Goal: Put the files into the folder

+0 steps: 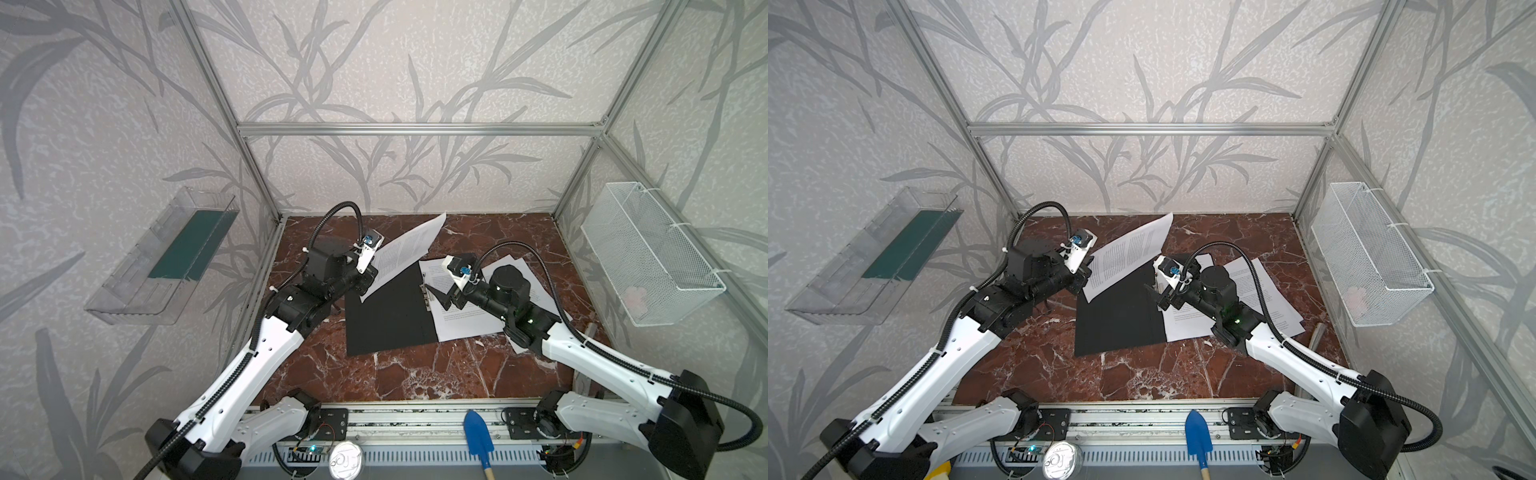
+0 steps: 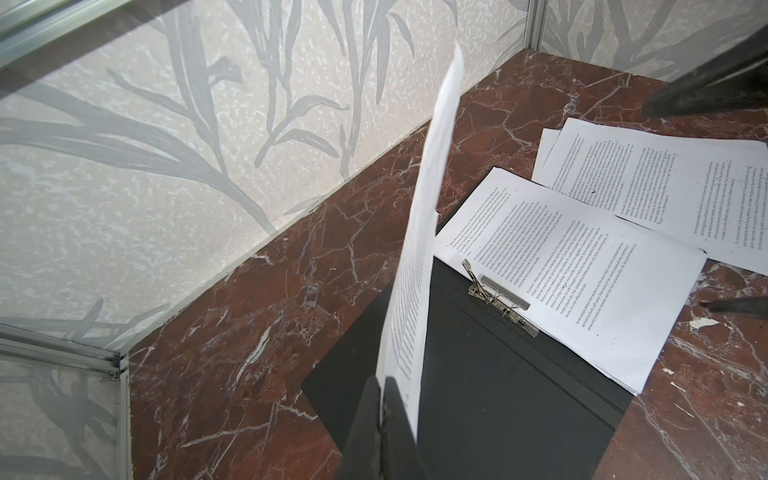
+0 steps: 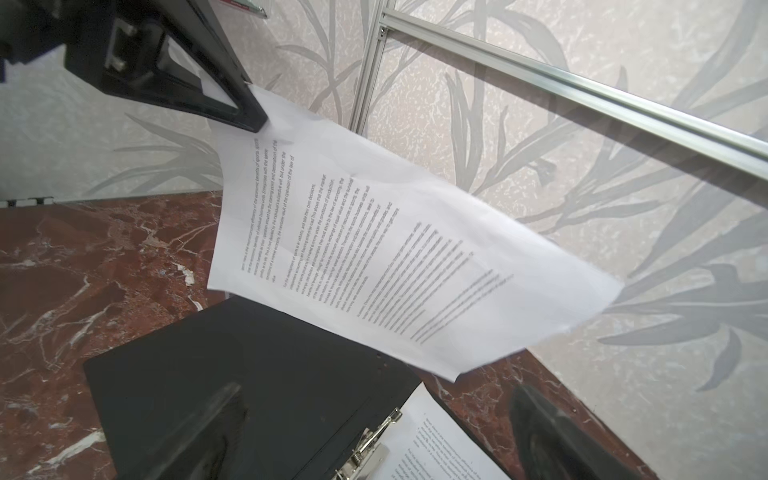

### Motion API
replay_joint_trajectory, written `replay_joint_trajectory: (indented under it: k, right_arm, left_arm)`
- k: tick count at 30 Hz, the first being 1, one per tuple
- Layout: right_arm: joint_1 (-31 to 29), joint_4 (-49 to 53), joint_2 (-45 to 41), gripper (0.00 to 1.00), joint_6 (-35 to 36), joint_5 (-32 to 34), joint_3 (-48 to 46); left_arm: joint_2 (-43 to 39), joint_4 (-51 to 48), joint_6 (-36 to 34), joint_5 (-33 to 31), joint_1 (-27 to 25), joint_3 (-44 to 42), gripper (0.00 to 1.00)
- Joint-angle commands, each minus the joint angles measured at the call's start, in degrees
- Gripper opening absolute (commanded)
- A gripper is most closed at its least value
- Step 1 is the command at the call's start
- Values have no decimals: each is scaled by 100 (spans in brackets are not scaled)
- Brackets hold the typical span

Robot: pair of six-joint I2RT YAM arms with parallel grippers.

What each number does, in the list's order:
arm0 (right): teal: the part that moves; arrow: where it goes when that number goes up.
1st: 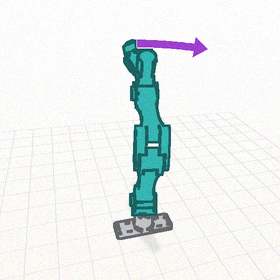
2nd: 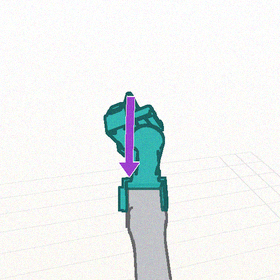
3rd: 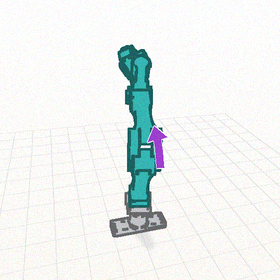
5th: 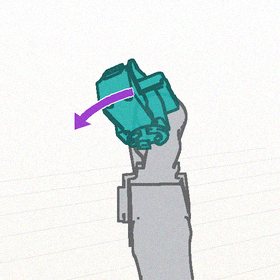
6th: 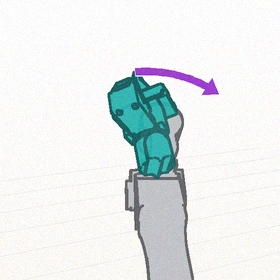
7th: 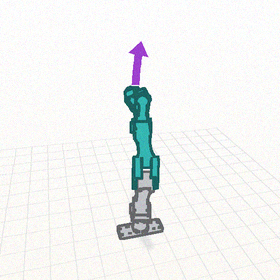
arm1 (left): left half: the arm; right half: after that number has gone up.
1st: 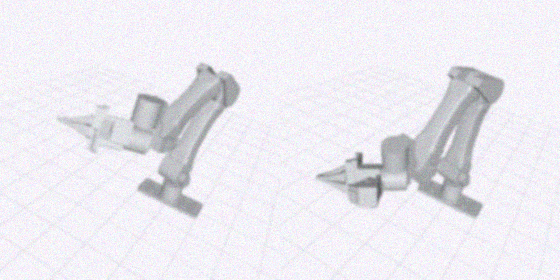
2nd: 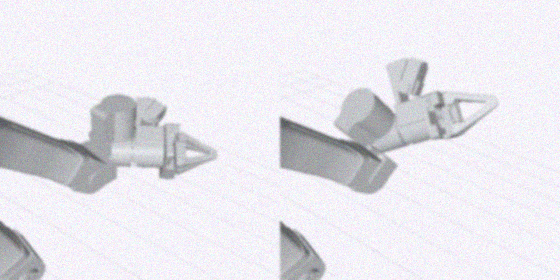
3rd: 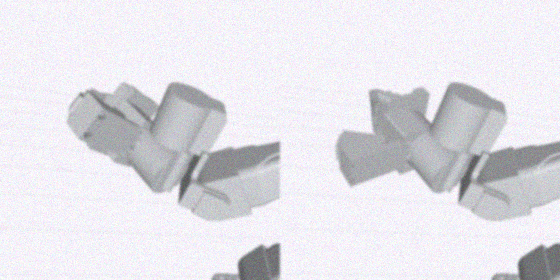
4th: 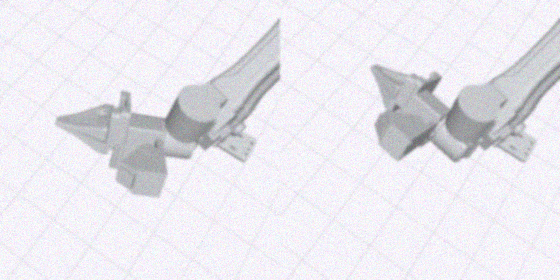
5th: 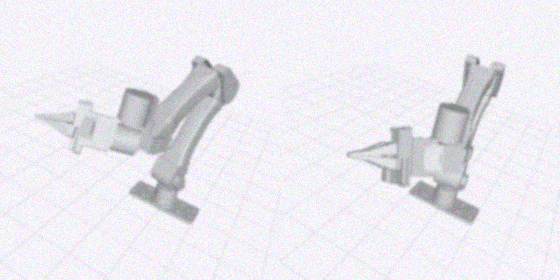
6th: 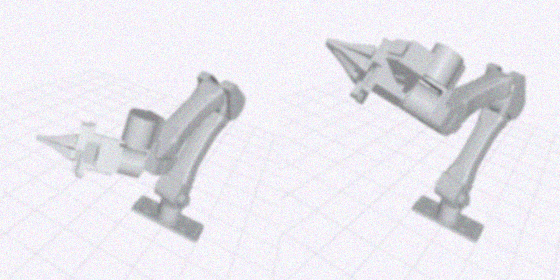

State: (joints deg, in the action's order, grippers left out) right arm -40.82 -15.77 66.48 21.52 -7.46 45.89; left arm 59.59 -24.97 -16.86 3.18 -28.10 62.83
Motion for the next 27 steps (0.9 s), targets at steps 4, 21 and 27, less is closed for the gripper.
replay_joint_trajectory:
  k: [4,21,27]
  right_arm:
    - [-201,1130,460,99,1589,199,1163]
    - [-291,2746,1785,84,2869,-330,3023]
    - [-227,3265,2159,70,2891,-354,3600]
  left_arm:
    - [-97,194,-379,-2,-58,-148,0]
    - [-228,403,-520,83,-179,-339,0]
    - [-281,455,-555,28,-197,-375,0]
